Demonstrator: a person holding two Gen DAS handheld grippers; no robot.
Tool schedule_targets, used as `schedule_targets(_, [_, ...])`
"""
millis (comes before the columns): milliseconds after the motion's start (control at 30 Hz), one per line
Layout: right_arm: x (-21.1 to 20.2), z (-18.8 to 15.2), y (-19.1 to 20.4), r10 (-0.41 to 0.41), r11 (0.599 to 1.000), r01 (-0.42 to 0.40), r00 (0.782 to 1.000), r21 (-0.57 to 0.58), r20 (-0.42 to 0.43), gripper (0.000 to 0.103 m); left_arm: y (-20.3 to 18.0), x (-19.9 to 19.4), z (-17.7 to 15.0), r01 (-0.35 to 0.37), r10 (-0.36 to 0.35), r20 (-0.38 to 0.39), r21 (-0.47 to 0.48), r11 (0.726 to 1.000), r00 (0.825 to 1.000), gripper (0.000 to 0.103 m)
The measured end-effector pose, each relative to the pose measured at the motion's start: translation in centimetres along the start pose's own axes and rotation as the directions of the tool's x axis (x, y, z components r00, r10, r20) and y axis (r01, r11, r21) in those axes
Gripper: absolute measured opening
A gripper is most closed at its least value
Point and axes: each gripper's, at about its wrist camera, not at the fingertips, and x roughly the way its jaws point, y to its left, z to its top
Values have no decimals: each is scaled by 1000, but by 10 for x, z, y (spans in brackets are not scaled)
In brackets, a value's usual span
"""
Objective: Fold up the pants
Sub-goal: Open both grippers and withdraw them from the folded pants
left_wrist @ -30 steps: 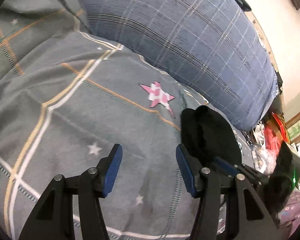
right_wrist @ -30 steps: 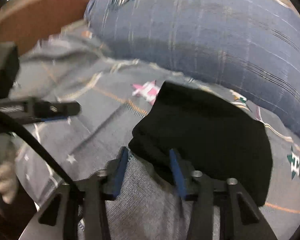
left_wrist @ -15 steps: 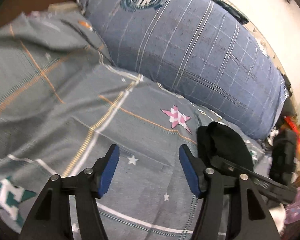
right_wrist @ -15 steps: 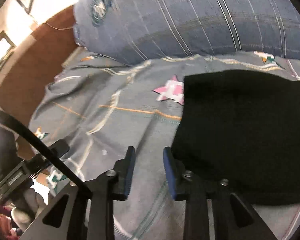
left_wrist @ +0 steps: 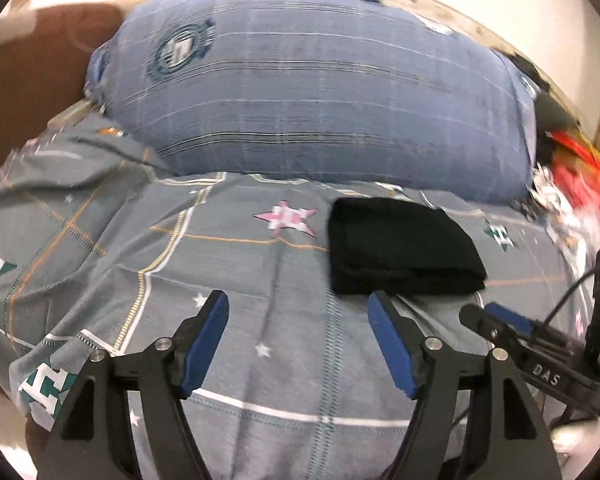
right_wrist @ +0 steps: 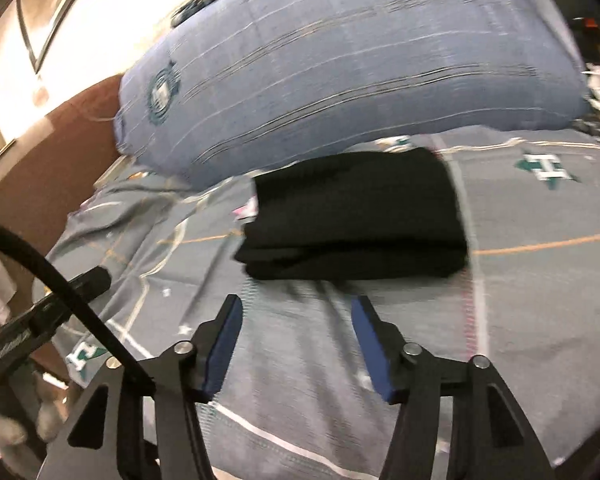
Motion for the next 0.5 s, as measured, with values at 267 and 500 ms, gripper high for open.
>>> schedule_targets(267, [-24,-14,-19,-46,999,45,998,27,37,65,-41,-18,-10,-10,10,1,97,995,1000,73])
schedule_targets(500, [-32,-22,-27,-74,997,72,996,36,49,69,-59,-26,-15,-37,33,31,157,987,999,76])
